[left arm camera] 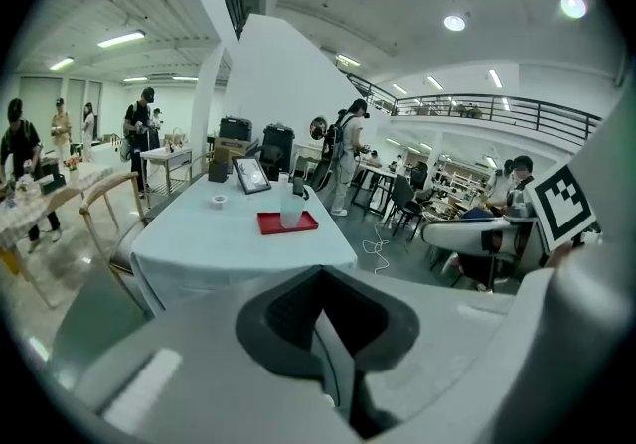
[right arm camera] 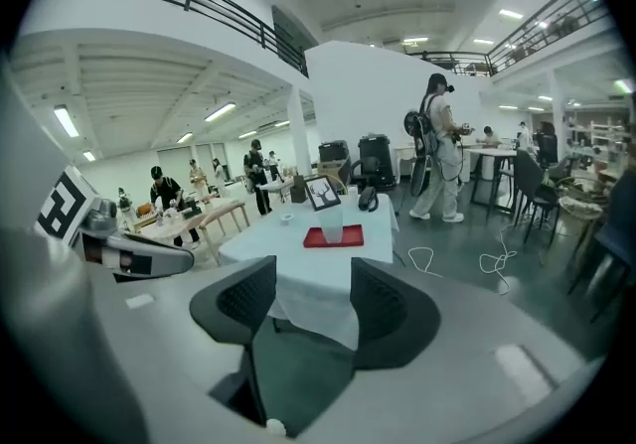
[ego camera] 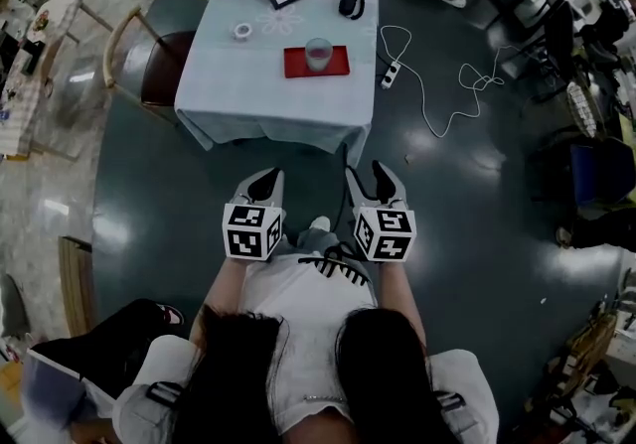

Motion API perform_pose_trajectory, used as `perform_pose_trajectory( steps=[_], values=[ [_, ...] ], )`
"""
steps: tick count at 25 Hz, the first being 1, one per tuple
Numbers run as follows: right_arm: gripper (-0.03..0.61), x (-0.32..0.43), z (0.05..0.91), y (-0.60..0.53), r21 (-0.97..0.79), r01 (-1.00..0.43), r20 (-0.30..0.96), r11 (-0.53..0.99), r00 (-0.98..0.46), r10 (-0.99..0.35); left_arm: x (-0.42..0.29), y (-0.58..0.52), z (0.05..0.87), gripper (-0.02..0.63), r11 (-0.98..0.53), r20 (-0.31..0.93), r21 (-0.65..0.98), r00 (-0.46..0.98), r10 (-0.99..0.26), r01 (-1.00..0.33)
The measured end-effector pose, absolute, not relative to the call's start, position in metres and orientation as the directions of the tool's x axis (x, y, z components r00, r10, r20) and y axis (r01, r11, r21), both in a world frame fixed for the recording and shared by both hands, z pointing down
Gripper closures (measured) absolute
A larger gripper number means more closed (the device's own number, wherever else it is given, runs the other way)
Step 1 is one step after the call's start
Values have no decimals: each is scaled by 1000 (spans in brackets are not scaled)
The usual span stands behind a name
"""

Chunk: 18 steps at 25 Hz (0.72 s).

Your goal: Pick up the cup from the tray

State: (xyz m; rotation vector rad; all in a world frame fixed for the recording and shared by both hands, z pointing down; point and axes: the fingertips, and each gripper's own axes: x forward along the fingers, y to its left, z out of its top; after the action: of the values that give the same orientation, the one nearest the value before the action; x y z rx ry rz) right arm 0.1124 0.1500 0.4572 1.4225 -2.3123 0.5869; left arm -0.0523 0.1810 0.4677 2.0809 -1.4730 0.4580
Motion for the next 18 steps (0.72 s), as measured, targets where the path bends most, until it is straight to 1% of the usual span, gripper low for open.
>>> perform_pose_trajectory(
  steps=[3, 10, 14, 18],
  values=[
    [296, 112, 452, 133, -169, -878, 461, 448, -472, -751, -46, 167, 469, 614, -236, 557, 238, 331, -761, -942],
    [244, 125, 452, 99, -158, -864, 442, 478, -495, -748, -28, 147, 474, 614, -207, 571, 225, 301, -764, -952],
    [231, 128, 454, 93, -161, -854, 441, 494, -510, -738, -26, 142, 476, 614, -184, 574, 227, 284, -768, -956],
    [230, 125, 454, 81, -150, -852, 422, 501, -514, -747, -34, 127, 477, 614, -158, 568, 228, 264, -779, -961]
  ],
)
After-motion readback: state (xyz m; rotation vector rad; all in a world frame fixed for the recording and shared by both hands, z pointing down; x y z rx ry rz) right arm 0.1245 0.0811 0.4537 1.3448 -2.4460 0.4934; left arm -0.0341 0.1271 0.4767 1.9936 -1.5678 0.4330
